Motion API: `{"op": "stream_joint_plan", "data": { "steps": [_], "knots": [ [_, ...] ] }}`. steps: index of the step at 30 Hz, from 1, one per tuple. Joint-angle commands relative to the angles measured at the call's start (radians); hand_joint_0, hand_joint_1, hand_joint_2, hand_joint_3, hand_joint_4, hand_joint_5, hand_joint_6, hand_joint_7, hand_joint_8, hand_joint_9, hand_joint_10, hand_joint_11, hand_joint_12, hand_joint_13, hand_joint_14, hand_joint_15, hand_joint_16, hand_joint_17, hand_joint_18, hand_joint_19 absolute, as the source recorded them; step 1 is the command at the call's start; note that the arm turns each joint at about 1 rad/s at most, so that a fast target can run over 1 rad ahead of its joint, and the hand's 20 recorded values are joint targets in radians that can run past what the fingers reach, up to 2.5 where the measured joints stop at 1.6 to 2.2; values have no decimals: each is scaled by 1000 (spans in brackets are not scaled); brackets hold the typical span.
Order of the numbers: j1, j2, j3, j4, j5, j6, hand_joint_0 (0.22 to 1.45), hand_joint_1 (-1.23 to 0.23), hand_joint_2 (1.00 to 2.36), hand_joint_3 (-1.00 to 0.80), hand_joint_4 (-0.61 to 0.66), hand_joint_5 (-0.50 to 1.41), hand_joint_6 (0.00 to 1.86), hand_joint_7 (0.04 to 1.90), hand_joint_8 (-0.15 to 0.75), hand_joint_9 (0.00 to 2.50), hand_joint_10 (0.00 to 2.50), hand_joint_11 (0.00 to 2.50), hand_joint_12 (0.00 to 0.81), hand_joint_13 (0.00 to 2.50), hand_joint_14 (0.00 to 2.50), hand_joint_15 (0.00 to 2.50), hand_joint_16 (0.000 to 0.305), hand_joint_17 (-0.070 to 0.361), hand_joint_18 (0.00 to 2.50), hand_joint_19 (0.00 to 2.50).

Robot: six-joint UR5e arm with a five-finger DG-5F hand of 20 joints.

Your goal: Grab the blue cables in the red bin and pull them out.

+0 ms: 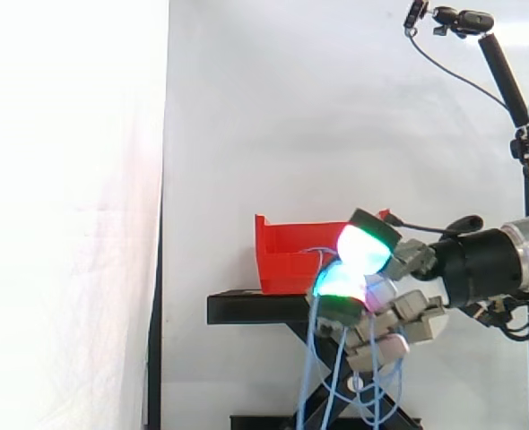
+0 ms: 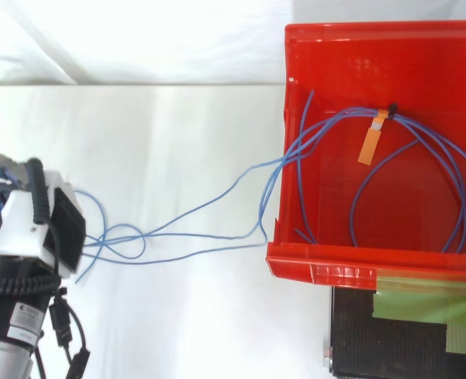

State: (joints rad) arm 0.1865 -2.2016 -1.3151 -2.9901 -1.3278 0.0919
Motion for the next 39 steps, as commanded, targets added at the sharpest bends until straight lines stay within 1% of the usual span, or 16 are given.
{"op": "stream_joint_plan", "data": {
  "steps": [1, 3, 4, 5, 6, 9, 12, 15, 16, 18, 20, 21, 22, 25, 34, 39],
  "knots": [
    [-12, -1, 0, 134, 7, -188, 795, -994, 1000, -1000, 243, 988, 246, 779, 315, 1520, 6, 1957, 293, 1111, 2500, 512, 40, 90, 1098, 1489],
    [-16, -1, 0, 169, 6, -269, 794, -995, 1000, -1000, 243, 988, 246, 778, 326, 1519, 6, 1971, 294, 1111, 2500, 515, 41, 92, 1099, 1486],
    [-19, 0, 0, 189, 6, -321, 794, -994, 1000, -1000, 243, 988, 246, 779, 318, 1520, 6, 1960, 296, 1112, 2500, 514, 40, 90, 1097, 1487],
    [-21, -1, 0, 195, 6, -340, 794, -994, 1000, -1000, 245, 988, 245, 778, 316, 1521, 6, 1956, 296, 1112, 2500, 511, 40, 90, 1098, 1490],
    [-21, -1, 0, 195, 6, -340, 794, -994, 1000, -1000, 243, 988, 246, 778, 316, 1521, 6, 1954, 295, 1112, 2500, 512, 41, 92, 1098, 1486],
    [-25, -1, 0, 220, 4, -401, 792, -994, 1000, -1000, 243, 988, 245, 785, 316, 1521, 7, 1956, 296, 1113, 2500, 511, 41, 92, 1098, 1480],
    [-25, 0, 0, 224, 4, -407, 792, -994, 1000, -1000, 244, 987, 245, 785, 316, 1523, 6, 1961, 296, 1112, 2500, 510, 40, 90, 1099, 1477],
    [-27, 0, 0, 224, 12, -386, 791, -991, 1000, -1000, 243, 988, 244, 779, 319, 1525, 6, 1966, 294, 1112, 2500, 510, 41, 92, 1098, 1481],
    [-25, -1, 0, 224, 12, -358, 790, -991, 1000, -1000, 243, 989, 243, 780, 325, 1524, 6, 1978, 294, 1111, 2500, 513, 40, 91, 1096, 1488],
    [-25, -1, 0, 224, 12, -327, 791, -991, 1000, -1000, 243, 989, 241, 781, 324, 1525, 5, 1961, 294, 1112, 2500, 509, 41, 92, 1097, 1481],
    [-25, -1, 0, 224, 21, -254, 791, -990, 1000, -1000, 244, 989, 240, 781, 326, 1523, 6, 1961, 294, 1112, 2500, 512, 41, 92, 1097, 1480],
    [-25, -1, -1, 224, 24, -237, 790, -990, 1000, -1000, 243, 989, 240, 781, 318, 1522, 6, 1960, 296, 1113, 2500, 509, 41, 92, 1097, 1477],
    [-25, -1, 0, 224, 33, -202, 789, -990, 1000, -1000, 243, 987, 239, 788, 318, 1523, 6, 1959, 296, 1113, 2500, 512, 41, 92, 1096, 1473],
    [-25, -1, 0, 223, 44, -154, 784, -984, 1000, -1000, 238, 985, 237, 785, 317, 1523, 6, 1957, 295, 1114, 2500, 509, 41, 92, 1096, 1464],
    [-24, -1, -1, 220, 44, -146, 768, -969, 1000, -1000, 243, 988, 225, 784, 329, 1519, 6, 1961, 300, 1119, 2500, 505, 42, 94, 1091, 1438],
    [-27, -1, 0, 223, 35, -157, 770, -972, 1000, -1000, 249, 991, 214, 789, 320, 1523, 6, 1952, 296, 1116, 2500, 494, 42, 94, 1091, 1435]
  ]
}}
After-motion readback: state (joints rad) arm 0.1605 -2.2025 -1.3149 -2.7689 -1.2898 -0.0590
